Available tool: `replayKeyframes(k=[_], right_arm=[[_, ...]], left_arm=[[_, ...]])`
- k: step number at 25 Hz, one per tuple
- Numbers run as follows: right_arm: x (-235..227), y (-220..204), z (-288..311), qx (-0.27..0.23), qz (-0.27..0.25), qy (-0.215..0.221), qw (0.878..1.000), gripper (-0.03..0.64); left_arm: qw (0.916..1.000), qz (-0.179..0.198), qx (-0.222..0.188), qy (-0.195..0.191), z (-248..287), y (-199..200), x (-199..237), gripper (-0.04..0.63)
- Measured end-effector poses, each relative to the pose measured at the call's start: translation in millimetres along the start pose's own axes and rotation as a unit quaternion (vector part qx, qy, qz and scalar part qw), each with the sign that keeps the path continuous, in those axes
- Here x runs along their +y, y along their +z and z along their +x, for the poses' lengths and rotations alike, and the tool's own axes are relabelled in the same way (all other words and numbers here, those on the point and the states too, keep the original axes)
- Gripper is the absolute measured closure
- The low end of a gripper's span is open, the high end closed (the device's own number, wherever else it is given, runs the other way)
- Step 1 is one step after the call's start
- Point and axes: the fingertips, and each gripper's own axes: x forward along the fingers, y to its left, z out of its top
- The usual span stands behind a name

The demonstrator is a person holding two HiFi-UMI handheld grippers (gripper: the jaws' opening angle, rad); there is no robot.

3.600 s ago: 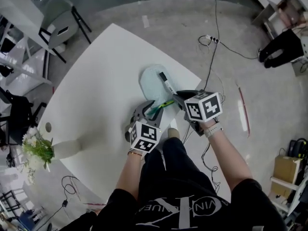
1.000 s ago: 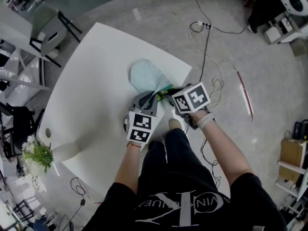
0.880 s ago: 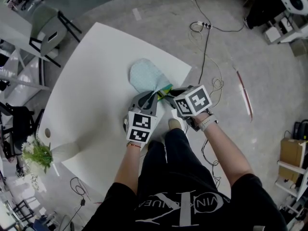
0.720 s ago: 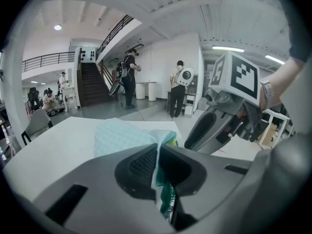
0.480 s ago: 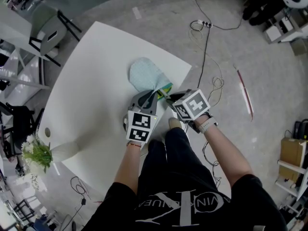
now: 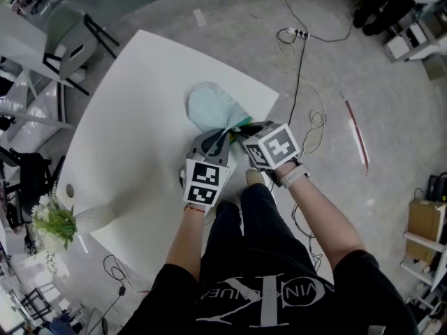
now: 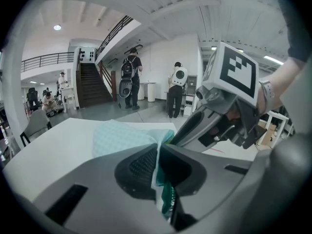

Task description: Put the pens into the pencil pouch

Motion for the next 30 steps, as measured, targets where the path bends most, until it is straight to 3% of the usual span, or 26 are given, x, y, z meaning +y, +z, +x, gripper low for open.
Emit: replayKeyframes(k=[12, 16, 20, 26, 30], right_arm=[[-12.2, -7.9, 17.1, -0.018, -0.070, -0.068, 0.995, 0.532], [-13.0, -7.1, 16.5, -0.032, -0.074, -0.060, 0.995, 0.510], [-5.5, -8.3, 9.5, -0.038, -0.092, -0.045, 0.994, 0.432], [-0.1, -13.8, -6.5, -0.054, -0.087, -0.037, 0.994, 0.430], [-3.3, -11.9, -17.1, -0.074, -0.074, -0.037, 0.994, 0.439]], left_arm=[[1.0000, 0.005, -0.001, -0.008, 0.3, 0.2, 0.1, 0.569], [1.0000, 0.001, 0.005, -0.004, 3.8, -4.5, 1.7, 0.569], [1.0000, -0.001, 0.007, -0.003, 5.5, -6.3, 2.1, 0.569], [0.9997, -0.016, 0.012, -0.015, 6.6, -10.6, 1.3, 0.568], [0.9994, -0.022, 0.013, -0.024, 6.7, -11.8, -1.7, 0.524]])
